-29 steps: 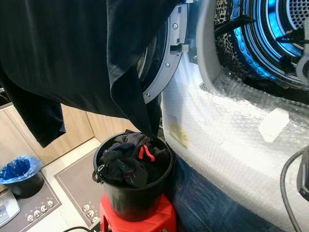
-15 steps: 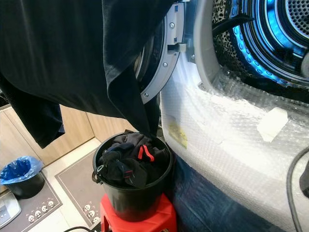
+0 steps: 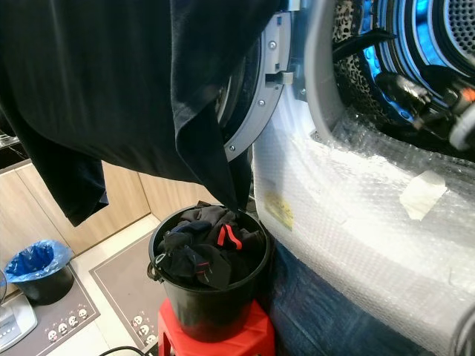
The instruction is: Clothes washing
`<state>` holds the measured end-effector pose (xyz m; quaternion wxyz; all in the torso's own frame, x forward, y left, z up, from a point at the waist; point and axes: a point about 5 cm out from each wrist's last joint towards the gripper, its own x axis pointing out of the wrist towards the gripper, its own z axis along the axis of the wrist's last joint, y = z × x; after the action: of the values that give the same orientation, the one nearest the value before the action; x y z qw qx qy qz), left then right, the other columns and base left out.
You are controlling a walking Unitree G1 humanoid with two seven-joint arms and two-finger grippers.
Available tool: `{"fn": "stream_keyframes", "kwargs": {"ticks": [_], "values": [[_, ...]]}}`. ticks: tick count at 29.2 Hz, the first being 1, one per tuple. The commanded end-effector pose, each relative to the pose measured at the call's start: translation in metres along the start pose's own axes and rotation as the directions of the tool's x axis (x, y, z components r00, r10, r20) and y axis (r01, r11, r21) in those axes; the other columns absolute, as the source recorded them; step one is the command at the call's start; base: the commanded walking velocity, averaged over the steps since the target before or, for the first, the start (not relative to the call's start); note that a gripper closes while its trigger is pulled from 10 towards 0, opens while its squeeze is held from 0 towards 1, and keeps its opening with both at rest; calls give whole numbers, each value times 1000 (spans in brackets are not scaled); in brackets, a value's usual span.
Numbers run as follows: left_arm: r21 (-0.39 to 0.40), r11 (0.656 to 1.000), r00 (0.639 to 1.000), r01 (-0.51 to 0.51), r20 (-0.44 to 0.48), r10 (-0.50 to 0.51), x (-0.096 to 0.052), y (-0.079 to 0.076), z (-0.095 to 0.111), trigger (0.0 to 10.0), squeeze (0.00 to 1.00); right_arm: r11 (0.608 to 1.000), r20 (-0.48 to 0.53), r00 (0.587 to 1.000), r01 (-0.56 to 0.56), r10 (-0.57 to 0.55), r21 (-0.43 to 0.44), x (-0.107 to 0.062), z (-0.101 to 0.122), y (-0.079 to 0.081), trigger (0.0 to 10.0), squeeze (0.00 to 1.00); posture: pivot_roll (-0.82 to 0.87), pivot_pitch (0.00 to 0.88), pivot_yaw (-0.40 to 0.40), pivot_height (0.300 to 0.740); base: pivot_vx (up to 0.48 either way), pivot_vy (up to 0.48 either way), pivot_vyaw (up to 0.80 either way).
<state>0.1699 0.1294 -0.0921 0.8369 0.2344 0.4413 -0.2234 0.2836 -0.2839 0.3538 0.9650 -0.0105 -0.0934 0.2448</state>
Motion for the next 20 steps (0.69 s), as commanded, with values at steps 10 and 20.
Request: {"fn": "stream_keyframes", "kwargs": {"ticks": [10, 20], "values": [[29, 1000, 1000, 7, -23, -6, 0, 3, -1, 10000, 0, 938, 98, 933, -347, 347, -20, -32, -14, 60, 10000, 0, -228, 0, 83, 740, 0, 0, 0], [11, 1000, 1000, -8, -25, 8, 0, 7, -1, 10000, 0, 822, -15, 826, -558, 563, 114, -45, -68, 117, 10000, 0, -214, 0, 76, 740, 0, 0, 0]]}}
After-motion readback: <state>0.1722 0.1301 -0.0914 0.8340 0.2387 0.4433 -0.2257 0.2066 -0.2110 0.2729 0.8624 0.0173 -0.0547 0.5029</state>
